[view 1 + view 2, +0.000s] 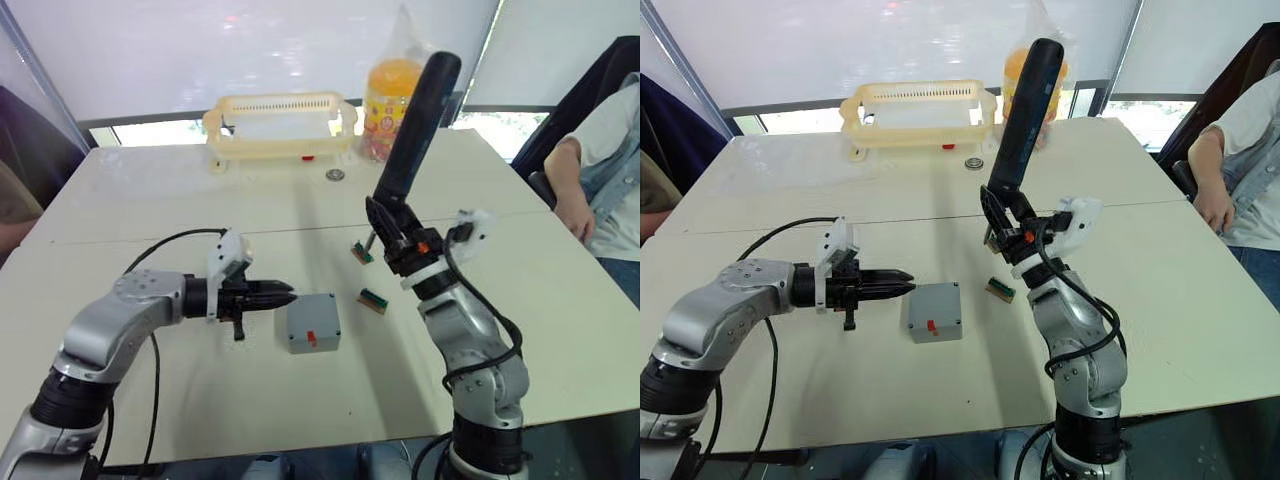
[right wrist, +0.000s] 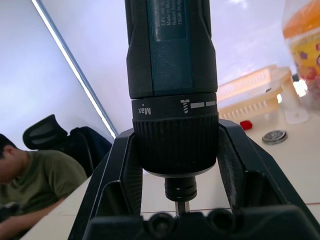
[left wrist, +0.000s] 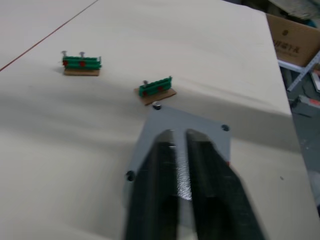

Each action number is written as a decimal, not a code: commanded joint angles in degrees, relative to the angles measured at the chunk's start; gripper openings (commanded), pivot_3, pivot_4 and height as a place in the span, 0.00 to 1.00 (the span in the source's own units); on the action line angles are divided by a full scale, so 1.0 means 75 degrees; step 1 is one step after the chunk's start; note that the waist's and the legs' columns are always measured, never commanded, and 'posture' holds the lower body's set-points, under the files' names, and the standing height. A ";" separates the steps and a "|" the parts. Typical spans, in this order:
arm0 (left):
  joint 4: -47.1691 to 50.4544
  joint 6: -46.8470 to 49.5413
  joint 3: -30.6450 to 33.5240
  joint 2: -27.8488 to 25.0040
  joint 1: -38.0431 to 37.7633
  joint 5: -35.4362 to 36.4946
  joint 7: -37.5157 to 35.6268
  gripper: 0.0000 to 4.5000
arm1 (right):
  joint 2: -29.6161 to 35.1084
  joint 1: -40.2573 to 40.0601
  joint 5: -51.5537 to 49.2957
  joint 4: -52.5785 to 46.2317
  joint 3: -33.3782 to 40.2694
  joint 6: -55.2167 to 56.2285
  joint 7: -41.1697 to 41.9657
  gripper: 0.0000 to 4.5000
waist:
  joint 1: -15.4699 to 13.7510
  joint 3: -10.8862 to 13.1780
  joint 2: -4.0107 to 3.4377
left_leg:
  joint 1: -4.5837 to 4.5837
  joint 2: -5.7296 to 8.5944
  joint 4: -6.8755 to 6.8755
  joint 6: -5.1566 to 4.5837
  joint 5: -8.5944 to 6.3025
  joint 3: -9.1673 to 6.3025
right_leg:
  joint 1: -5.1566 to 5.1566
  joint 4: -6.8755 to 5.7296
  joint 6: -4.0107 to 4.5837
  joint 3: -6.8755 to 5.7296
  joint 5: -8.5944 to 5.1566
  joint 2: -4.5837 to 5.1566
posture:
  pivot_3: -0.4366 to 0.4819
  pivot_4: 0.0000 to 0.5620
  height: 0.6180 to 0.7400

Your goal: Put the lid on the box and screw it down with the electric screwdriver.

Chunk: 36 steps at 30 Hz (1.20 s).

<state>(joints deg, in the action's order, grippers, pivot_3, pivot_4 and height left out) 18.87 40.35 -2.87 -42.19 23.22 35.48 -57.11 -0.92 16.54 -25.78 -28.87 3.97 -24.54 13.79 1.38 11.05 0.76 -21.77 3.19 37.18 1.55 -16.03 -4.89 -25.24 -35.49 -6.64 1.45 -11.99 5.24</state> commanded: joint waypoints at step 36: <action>-0.0532 -0.1711 -0.1220 0.0463 -0.0403 -0.2228 -0.0013 0.01 | 0.0087 -0.0560 0.1216 0.0575 -0.1871 0.2107 0.0512 0.36 | -0.0039 -0.0001 0.0000 | 0.0031 -0.0005 -0.0001 0.0007 0.0004 -0.0002 | 0.0027 -0.0004 0.0013 0.0002 0.0005 -0.0025 | 0.48 0.27 1.00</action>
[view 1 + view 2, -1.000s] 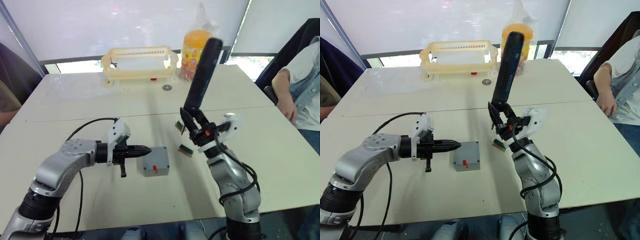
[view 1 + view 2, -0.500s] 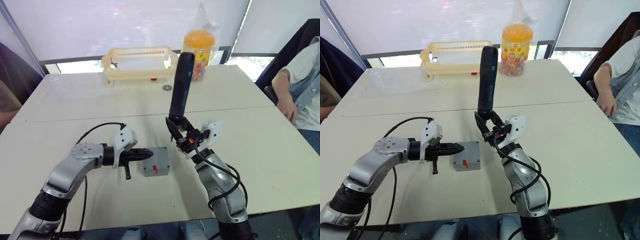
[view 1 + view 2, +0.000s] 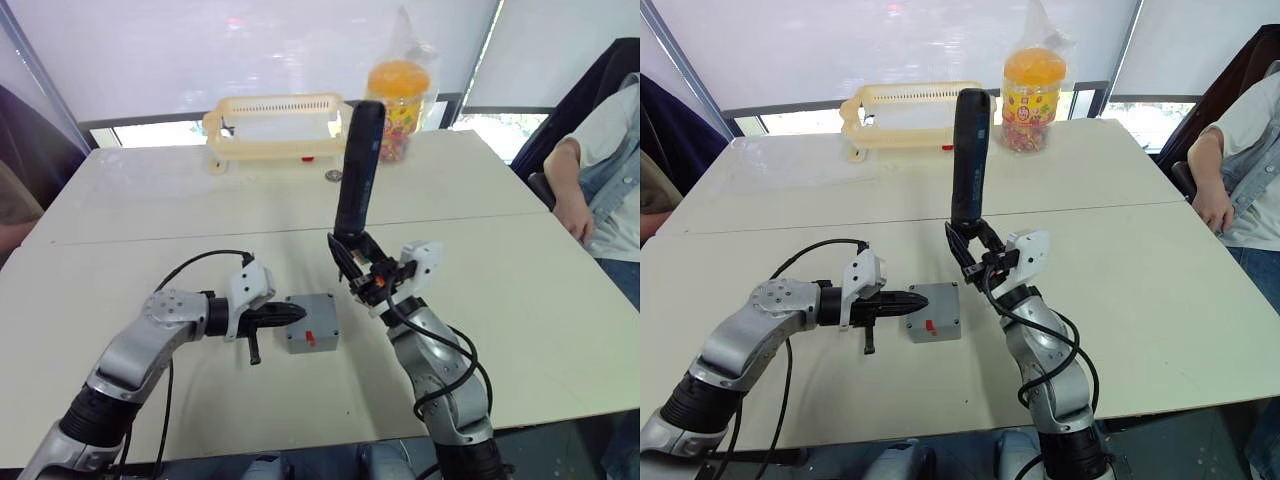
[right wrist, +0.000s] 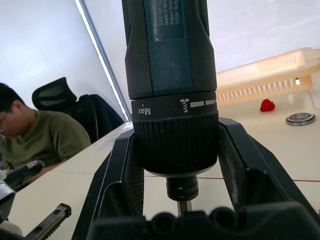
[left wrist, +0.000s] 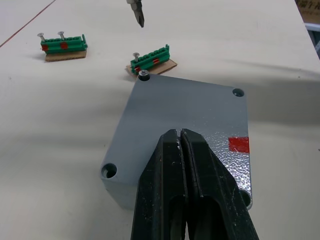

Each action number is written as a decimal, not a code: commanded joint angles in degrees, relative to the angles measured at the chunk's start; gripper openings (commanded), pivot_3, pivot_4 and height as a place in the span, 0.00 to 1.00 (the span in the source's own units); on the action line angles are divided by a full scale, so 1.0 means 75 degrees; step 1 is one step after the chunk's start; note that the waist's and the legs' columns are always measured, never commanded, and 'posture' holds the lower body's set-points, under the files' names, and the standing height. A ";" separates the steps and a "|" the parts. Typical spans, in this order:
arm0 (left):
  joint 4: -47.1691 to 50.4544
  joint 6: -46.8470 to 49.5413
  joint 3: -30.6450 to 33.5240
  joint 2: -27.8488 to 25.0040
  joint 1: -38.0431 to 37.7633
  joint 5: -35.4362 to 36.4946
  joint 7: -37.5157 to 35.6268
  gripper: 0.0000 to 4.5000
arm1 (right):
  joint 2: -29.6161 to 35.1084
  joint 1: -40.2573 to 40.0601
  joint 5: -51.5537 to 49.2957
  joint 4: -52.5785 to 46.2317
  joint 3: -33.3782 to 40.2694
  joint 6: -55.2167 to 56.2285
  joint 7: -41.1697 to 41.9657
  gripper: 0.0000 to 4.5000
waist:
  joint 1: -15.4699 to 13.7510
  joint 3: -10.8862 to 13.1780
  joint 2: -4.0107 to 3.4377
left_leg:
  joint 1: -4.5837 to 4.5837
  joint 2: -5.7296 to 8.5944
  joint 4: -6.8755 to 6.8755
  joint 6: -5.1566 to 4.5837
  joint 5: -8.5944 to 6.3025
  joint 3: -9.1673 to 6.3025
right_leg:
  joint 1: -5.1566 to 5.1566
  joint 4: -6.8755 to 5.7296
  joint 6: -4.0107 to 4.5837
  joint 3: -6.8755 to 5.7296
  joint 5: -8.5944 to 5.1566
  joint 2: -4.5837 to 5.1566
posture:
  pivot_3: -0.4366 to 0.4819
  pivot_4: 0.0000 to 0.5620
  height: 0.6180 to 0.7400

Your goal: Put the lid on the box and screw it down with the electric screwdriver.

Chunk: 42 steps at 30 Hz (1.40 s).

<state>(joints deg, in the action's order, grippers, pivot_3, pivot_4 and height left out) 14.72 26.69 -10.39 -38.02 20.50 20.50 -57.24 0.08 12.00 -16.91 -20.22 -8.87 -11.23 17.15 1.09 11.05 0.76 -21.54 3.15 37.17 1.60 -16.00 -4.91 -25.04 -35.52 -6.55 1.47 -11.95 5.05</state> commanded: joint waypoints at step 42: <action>0.0374 0.0706 -0.0340 -0.0137 -0.0010 -0.0291 0.0114 0.01 | -0.0242 0.0007 0.0388 0.0435 -0.0371 0.1081 0.0174 0.36 | -0.0003 -0.0004 0.0001 | 0.0019 0.0000 0.0002 -0.0001 0.0000 -0.0003 | 0.0025 0.0005 0.0000 -0.0001 0.0000 0.0000 | 0.48 0.27 1.00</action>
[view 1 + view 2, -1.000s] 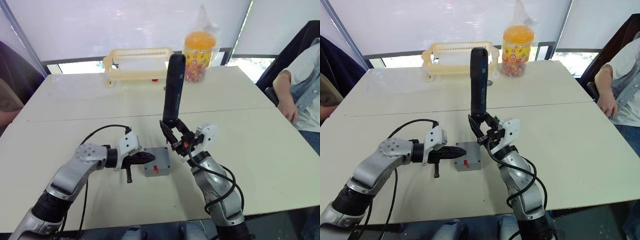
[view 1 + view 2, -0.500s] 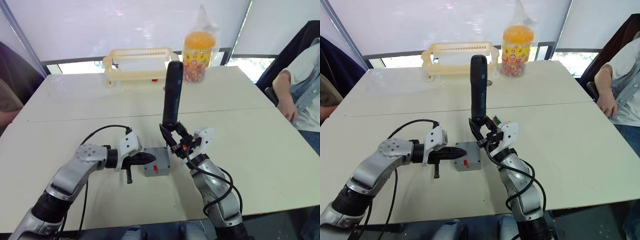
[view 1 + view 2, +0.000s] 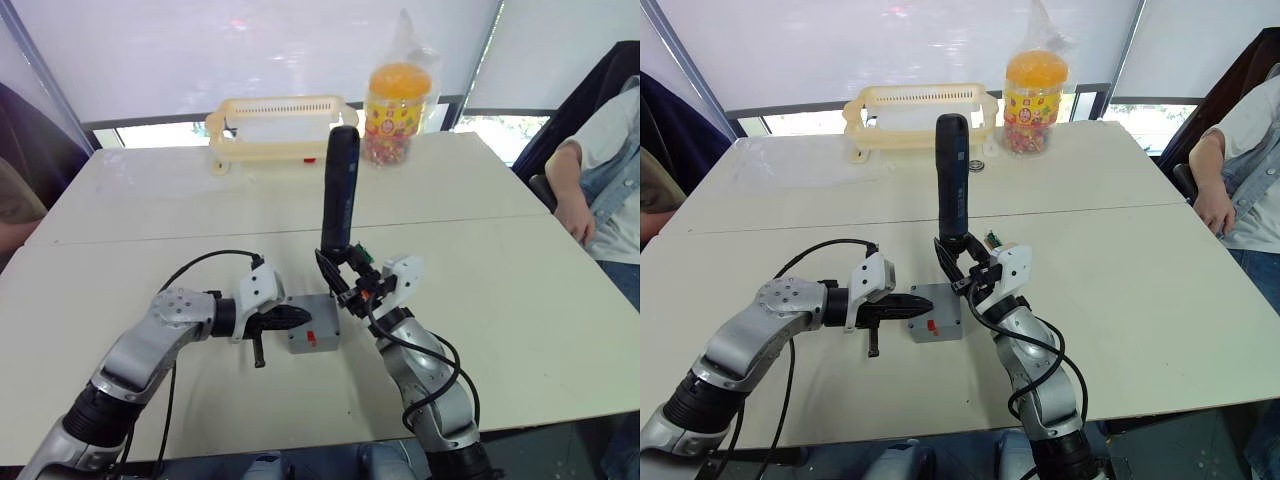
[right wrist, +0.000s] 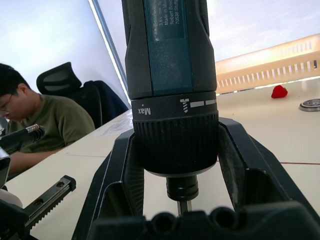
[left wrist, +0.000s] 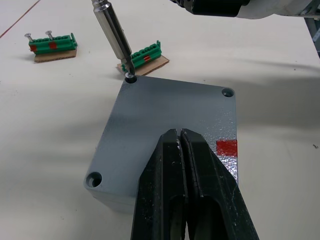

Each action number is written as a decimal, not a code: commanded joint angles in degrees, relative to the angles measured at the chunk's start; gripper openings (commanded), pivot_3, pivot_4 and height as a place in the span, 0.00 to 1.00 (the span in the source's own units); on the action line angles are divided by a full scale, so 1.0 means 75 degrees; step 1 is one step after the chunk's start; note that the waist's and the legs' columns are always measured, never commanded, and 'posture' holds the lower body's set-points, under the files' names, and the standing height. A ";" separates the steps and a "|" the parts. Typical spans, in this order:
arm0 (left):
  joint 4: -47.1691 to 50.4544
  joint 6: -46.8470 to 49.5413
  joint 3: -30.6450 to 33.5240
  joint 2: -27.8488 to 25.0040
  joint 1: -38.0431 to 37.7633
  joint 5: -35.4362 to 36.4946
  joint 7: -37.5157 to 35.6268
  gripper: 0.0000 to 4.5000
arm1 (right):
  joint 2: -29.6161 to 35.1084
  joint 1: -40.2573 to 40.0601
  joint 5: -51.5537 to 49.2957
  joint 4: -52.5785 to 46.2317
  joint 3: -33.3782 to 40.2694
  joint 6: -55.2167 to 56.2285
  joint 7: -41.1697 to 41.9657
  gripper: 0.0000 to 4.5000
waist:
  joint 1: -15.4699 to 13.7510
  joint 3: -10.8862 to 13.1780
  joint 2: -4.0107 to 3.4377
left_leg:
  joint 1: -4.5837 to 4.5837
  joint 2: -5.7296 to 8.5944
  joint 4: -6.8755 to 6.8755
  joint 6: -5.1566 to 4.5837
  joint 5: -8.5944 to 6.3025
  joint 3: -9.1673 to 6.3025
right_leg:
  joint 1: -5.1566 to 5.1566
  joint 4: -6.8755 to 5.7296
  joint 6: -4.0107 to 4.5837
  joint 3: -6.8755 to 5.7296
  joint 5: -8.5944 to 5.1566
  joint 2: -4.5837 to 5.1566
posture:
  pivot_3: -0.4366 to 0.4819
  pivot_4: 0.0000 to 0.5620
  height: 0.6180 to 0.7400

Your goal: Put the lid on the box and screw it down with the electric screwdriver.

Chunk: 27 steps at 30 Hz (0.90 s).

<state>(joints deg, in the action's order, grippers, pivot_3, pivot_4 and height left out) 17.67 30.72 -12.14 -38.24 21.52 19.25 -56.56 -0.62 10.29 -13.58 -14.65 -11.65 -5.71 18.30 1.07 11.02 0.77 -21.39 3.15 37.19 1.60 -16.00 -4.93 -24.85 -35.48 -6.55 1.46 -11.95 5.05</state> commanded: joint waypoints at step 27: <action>0.0001 0.0189 -0.0130 -0.0059 -0.0168 -0.0121 0.0145 0.01 | -0.0138 0.0197 -0.0042 -0.0287 0.0088 0.0306 -0.0049 0.36 | -0.0003 0.0000 0.0000 | 0.0001 0.0000 0.0000 0.0000 0.0000 0.0000 | 0.0001 0.0000 0.0000 0.0000 0.0000 0.0000 | 0.48 0.27 1.00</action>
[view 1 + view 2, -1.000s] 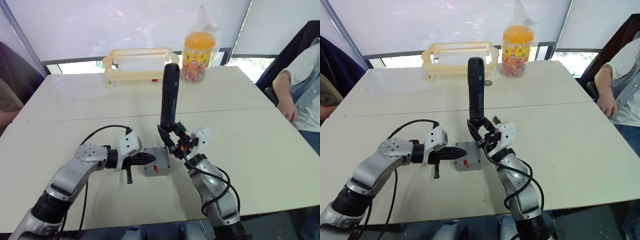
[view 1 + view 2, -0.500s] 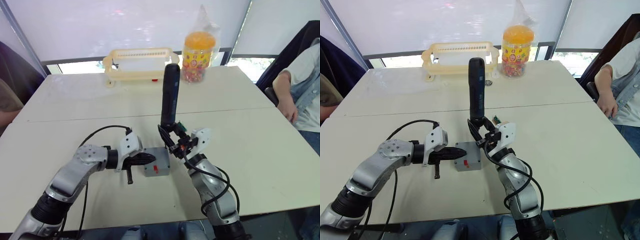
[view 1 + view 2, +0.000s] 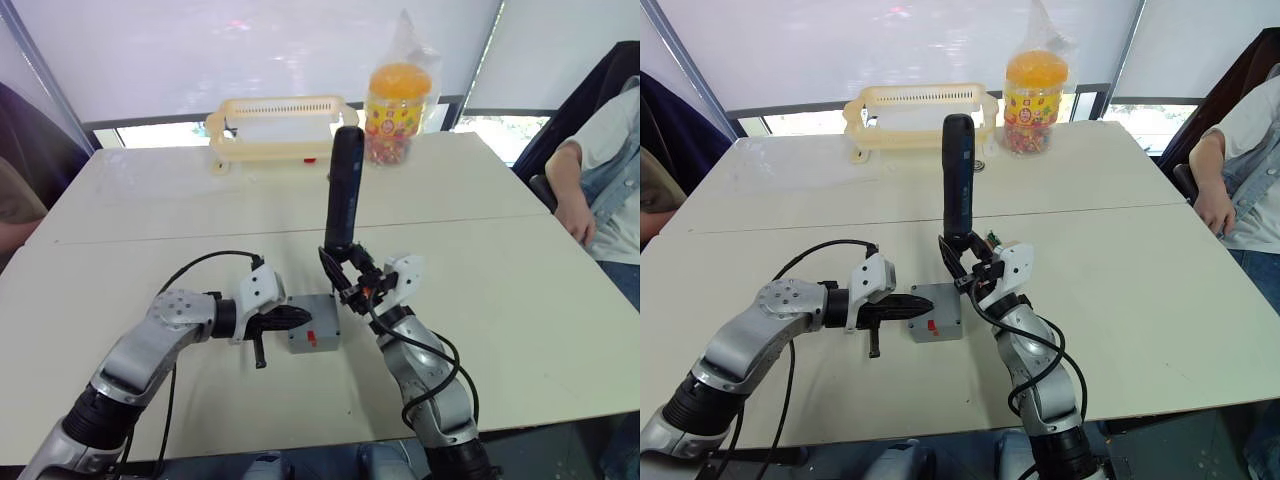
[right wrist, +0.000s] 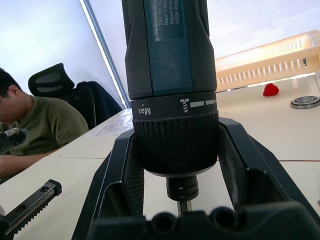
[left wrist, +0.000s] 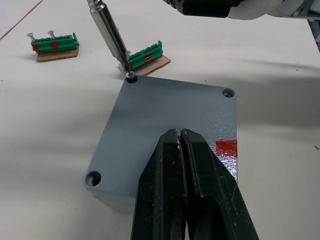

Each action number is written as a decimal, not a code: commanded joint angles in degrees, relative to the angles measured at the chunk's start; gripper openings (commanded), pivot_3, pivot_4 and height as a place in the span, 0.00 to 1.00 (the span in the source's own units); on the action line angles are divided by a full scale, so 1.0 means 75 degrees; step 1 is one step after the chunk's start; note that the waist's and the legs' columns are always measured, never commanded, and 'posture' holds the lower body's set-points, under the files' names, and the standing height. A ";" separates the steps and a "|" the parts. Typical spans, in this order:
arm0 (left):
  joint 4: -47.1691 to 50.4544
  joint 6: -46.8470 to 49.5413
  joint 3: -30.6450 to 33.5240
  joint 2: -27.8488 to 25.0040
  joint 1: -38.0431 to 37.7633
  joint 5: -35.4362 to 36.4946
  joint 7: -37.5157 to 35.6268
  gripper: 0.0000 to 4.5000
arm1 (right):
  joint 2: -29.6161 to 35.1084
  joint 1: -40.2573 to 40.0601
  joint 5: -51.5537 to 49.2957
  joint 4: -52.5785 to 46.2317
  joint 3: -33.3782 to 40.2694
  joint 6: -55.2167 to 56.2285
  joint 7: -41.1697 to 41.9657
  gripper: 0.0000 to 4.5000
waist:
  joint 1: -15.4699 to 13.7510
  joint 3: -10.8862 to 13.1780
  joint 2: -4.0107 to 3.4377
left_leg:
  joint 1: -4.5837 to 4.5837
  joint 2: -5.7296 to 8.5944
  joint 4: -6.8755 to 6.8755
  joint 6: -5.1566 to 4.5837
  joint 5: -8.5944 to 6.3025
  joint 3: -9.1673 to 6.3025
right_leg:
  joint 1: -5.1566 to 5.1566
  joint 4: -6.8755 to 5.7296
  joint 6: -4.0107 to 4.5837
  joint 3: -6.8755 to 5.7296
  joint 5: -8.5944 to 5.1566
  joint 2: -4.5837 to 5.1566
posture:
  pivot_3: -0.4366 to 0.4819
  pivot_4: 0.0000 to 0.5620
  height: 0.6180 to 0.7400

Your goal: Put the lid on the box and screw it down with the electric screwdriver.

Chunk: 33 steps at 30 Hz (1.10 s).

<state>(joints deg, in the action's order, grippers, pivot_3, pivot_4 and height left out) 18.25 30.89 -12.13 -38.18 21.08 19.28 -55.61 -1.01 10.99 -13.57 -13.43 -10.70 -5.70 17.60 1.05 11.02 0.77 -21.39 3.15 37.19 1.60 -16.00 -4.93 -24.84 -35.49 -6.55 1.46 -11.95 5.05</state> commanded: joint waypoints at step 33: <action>-0.0042 0.0305 -0.0120 -0.0186 -0.0092 -0.0094 0.0021 0.01 | -0.0014 0.0123 0.0463 0.0390 -0.0231 0.0850 0.0279 0.36 | 0.0009 -0.0005 0.0000 | 0.0009 0.0000 0.0000 0.0000 0.0000 -0.0001 | 0.0008 -0.0001 0.0000 -0.0001 0.0000 -0.0001 | 0.48 0.27 1.00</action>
<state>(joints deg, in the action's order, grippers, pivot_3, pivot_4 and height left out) 18.27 31.20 -12.14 -38.36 21.09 19.31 -55.05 -1.04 12.01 -10.68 -9.69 -11.64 -1.71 19.31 1.12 10.98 0.77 -21.32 3.15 37.19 1.60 -16.00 -4.94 -24.78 -35.49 -6.55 1.46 -11.95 5.04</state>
